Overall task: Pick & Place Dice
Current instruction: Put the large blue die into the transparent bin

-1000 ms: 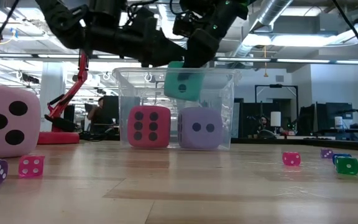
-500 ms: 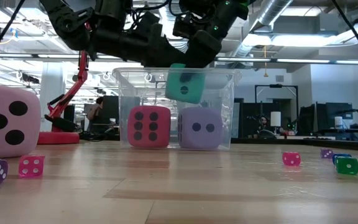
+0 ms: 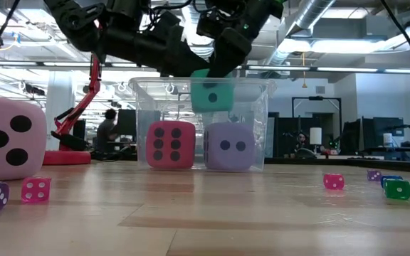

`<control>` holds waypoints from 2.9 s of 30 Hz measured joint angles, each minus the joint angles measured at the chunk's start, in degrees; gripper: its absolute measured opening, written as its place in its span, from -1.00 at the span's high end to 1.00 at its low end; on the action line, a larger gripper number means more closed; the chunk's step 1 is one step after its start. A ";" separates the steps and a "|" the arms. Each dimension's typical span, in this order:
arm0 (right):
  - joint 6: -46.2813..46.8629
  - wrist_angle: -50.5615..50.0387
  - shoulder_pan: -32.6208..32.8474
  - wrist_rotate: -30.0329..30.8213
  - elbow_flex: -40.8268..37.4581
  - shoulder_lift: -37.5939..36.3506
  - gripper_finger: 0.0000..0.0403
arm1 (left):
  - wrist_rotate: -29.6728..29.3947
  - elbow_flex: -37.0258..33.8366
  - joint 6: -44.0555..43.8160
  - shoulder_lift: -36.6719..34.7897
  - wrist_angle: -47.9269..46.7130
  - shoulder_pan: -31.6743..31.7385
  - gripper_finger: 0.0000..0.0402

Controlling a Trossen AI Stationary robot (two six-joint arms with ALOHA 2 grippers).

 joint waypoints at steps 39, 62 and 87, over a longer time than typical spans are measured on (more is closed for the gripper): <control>0.54 2.07 0.43 -2.37 0.01 0.46 -0.99 | 0.19 -0.28 -2.64 -2.31 -7.02 -0.06 0.47; -0.06 4.34 0.03 -2.29 3.29 -0.19 -0.99 | 0.61 -0.29 -2.33 -2.26 -9.01 -0.37 0.47; 8.06 -12.60 -1.75 -5.40 7.53 -4.57 -0.99 | -0.35 -3.83 -0.87 -22.21 -25.66 -0.31 0.47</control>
